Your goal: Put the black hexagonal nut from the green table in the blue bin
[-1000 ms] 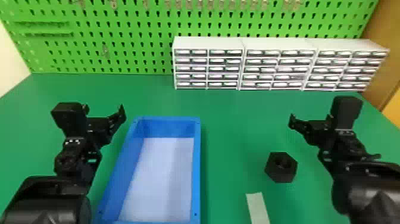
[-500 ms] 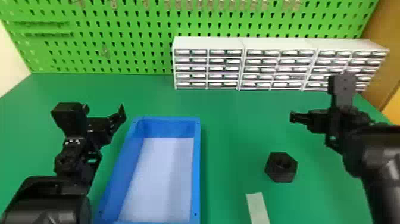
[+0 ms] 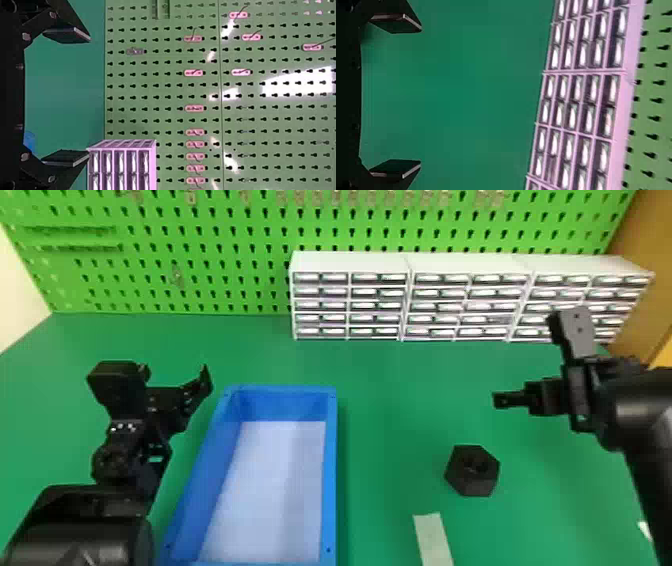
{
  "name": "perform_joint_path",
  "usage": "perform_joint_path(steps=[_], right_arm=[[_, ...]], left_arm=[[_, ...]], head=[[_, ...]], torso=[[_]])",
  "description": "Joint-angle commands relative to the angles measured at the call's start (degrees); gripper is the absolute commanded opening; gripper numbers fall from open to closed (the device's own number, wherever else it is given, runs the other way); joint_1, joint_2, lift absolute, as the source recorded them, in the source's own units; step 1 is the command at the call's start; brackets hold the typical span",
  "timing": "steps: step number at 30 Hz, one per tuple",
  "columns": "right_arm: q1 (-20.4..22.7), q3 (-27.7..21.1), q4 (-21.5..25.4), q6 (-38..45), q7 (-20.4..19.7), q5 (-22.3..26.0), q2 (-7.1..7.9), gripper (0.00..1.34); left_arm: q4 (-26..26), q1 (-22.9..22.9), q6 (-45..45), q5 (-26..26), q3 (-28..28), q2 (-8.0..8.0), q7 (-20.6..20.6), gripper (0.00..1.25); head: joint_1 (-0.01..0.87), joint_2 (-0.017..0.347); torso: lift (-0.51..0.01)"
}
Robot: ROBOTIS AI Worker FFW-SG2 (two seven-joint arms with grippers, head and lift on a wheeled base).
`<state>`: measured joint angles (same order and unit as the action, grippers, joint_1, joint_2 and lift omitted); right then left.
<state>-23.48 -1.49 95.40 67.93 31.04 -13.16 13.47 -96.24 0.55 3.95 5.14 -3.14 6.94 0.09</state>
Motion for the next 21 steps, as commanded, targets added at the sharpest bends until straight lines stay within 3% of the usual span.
perform_joint_path(steps=[1, 5, 10, 16, 21], right_arm=[[-1.4, 2.3, -3.1, 1.2, 5.4, -5.6, 1.64, 1.23], [-2.8, 4.3, -6.2, 1.4, 11.5, -8.7, 2.7, 1.23], [-3.9, 6.8, -9.0, 1.4, 15.6, -11.0, 3.23, 1.21], [-4.8, 10.1, -11.3, 1.4, 19.7, -13.5, 3.14, 1.19], [-4.6, 11.8, -11.9, 1.3, 20.0, -13.5, 2.61, 1.19]], left_arm=[[0.0, 0.1, 0.0, 0.0, 0.1, 0.0, 0.0, 1.01], [0.0, 0.1, 0.0, -0.1, 0.1, 0.0, 0.0, 1.01], [0.0, 0.1, 0.0, -0.3, 0.1, 0.09, 0.0, 1.01], [0.0, 0.1, 0.0, -0.4, 0.1, 0.09, 0.0, 1.01], [0.0, 0.0, 0.0, -0.4, -0.1, 0.09, 0.0, 1.01]], head=[[0.686, 0.052], [0.686, 0.052], [0.686, 0.052], [0.686, 0.052], [0.686, 0.052]], torso=[[-0.097], [-0.097], [-0.097], [-0.097], [-0.097]])
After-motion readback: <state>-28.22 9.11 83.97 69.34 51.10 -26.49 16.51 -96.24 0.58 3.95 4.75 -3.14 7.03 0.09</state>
